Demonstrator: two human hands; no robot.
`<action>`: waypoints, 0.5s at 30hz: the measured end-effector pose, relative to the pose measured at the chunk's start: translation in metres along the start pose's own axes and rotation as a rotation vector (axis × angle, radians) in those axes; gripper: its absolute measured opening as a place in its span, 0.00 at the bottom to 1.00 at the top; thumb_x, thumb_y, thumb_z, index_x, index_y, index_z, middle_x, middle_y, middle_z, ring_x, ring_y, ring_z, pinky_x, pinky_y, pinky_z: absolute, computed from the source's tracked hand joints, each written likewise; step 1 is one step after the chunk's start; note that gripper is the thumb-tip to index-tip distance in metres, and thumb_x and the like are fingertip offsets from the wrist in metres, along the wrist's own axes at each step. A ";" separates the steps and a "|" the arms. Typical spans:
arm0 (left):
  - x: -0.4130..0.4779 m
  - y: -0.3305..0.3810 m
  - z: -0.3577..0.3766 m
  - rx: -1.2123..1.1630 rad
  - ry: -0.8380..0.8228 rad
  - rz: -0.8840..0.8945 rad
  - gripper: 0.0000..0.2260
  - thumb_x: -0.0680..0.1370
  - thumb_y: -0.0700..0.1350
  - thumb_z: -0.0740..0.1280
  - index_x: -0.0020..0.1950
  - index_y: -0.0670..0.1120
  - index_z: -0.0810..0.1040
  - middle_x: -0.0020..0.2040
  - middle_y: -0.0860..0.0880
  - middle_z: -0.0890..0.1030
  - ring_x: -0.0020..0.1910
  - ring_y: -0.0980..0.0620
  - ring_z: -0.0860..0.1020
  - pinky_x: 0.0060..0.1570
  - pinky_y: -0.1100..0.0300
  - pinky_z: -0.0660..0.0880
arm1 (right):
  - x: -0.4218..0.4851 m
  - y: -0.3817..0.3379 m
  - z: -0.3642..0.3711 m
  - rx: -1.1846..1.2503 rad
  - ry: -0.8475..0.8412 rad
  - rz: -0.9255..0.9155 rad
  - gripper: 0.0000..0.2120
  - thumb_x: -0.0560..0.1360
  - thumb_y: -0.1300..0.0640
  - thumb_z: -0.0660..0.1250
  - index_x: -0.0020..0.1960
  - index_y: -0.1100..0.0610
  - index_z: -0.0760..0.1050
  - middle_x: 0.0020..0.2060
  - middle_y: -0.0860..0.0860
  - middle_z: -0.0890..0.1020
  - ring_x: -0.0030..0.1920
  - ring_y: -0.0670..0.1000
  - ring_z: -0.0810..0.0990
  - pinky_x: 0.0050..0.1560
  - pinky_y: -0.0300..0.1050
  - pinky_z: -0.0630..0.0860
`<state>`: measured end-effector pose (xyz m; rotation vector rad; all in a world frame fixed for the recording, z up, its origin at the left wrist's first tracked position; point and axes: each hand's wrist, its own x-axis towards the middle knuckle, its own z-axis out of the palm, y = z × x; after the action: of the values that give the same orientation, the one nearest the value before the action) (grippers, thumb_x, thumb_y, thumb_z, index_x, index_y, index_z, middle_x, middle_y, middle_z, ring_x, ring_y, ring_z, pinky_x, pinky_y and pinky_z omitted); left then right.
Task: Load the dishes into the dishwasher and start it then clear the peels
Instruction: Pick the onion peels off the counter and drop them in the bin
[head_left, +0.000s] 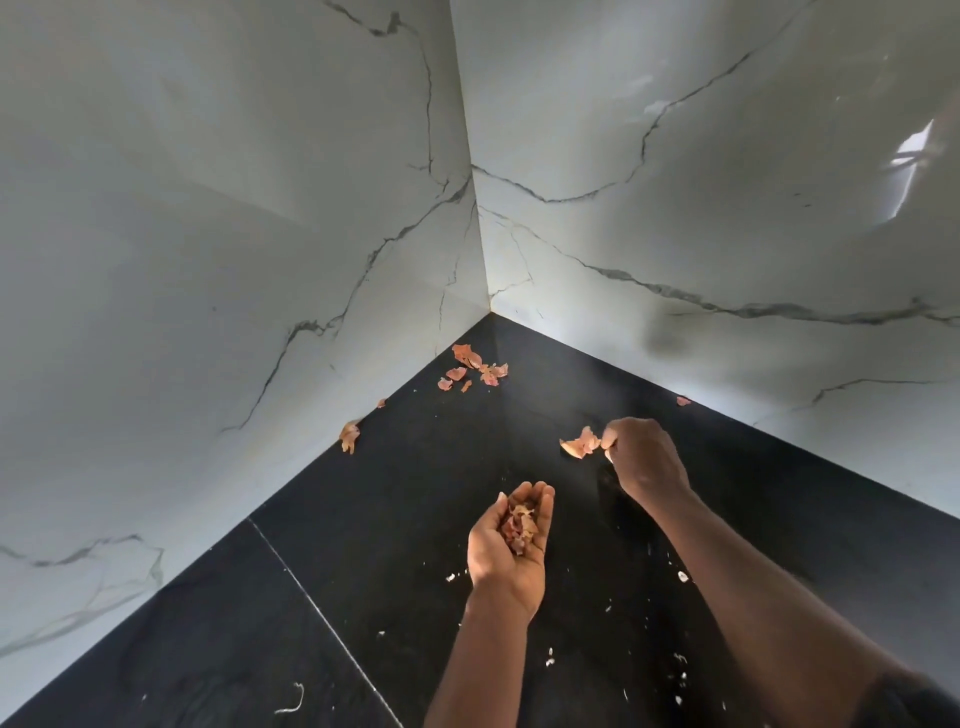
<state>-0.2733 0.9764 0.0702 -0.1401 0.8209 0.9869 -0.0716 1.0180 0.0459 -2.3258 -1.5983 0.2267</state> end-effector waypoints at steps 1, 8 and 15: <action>-0.001 -0.002 -0.001 0.002 -0.003 -0.004 0.15 0.84 0.41 0.59 0.58 0.31 0.79 0.57 0.32 0.82 0.54 0.37 0.84 0.47 0.49 0.84 | -0.010 0.000 -0.004 0.037 0.007 0.019 0.06 0.78 0.61 0.70 0.53 0.56 0.84 0.46 0.53 0.87 0.44 0.51 0.85 0.47 0.45 0.82; -0.005 -0.018 -0.005 0.031 0.041 -0.028 0.14 0.84 0.40 0.59 0.54 0.32 0.80 0.49 0.35 0.84 0.50 0.40 0.83 0.53 0.52 0.81 | -0.101 -0.059 -0.037 0.308 -0.049 -0.156 0.08 0.79 0.60 0.68 0.48 0.50 0.83 0.43 0.43 0.84 0.39 0.38 0.80 0.41 0.33 0.77; -0.018 -0.023 -0.010 0.086 -0.035 -0.132 0.15 0.84 0.41 0.57 0.59 0.35 0.80 0.50 0.42 0.86 0.50 0.47 0.85 0.50 0.54 0.80 | -0.142 -0.103 -0.041 0.110 -0.162 -0.326 0.13 0.83 0.58 0.56 0.61 0.50 0.77 0.53 0.46 0.80 0.52 0.48 0.80 0.45 0.41 0.69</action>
<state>-0.2663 0.9468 0.0697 -0.1011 0.8107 0.8266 -0.2017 0.9128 0.1129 -1.9720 -1.9592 0.4231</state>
